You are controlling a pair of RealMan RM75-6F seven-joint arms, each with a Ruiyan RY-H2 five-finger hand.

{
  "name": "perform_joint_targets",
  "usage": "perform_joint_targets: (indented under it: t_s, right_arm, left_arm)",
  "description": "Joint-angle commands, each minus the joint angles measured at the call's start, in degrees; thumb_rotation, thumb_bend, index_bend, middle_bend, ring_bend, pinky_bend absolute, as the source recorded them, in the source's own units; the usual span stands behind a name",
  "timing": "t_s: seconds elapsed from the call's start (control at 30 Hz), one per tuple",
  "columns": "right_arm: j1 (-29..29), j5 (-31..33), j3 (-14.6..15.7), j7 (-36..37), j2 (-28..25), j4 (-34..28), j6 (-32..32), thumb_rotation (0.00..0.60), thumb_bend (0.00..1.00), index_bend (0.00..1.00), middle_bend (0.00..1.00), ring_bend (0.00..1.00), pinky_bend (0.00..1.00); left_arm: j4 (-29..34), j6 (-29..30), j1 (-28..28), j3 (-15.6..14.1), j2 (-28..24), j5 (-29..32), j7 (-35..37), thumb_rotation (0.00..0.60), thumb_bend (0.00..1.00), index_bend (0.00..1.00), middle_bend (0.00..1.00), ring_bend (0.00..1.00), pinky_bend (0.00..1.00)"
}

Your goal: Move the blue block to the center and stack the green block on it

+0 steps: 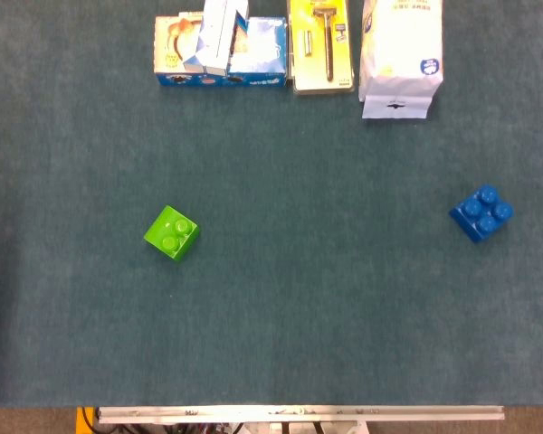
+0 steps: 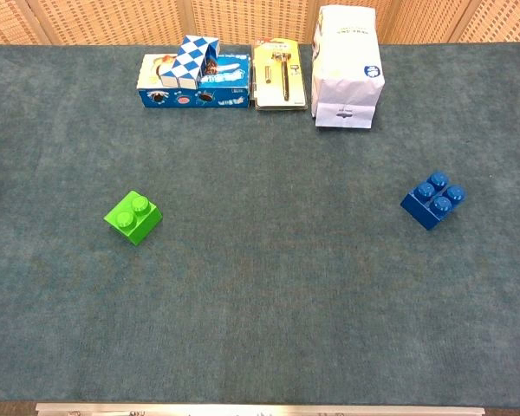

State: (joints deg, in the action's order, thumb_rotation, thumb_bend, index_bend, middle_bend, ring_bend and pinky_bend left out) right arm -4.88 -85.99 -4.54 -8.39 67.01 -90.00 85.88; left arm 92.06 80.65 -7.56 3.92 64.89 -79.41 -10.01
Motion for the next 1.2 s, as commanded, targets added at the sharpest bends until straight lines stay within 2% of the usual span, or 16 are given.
perform_joint_targets:
  t_s: [0.03,0.37,0.73,1.0,1.2]
  right_arm:
    - [-0.1,0.2,0.0,-0.2,0.1,0.0,-0.1,0.600,0.26,0.40,0.36,0.24,0.15]
    - [-1.3,-0.4,0.4,1.0,0.0,0.1,-2.5,0.600,0.25,0.40,0.35,0.22,0.15]
    - [-4.5,-4.2,2.5,4.9,-3.1,-0.2,-7.7,0.600,0.23,0.40,0.22,0.13,0.15]
    - [-9.8,-6.6,3.5,4.7,-5.6,0.8,-15.4,0.600,0.22,0.27,0.10,0.05,0.15]
    - [-13.8,-6.9,3.9,5.3,-6.6,1.3,-21.5,0.600,0.04,0.18,0.05,0.03,0.15]
  left_arm:
    - [0.0,-0.1,0.0,0.0,-0.1,0.2,-0.1,0.600,0.39,0.35,0.31,0.21,0.34]
    - [0.8,0.8,0.6,0.1,-0.5,0.8,-0.3,0.600,0.39,0.35,0.31,0.21,0.34]
    - [0.6,-0.1,0.4,0.1,-0.7,1.5,0.1,0.600,0.39,0.35,0.32,0.21,0.34]
    - [0.9,0.7,0.7,0.1,-0.8,1.1,0.2,0.600,0.39,0.35,0.32,0.21,0.34]
    - [0.8,0.4,0.6,0.1,-0.7,1.5,-0.2,0.600,0.39,0.35,0.32,0.21,0.34]
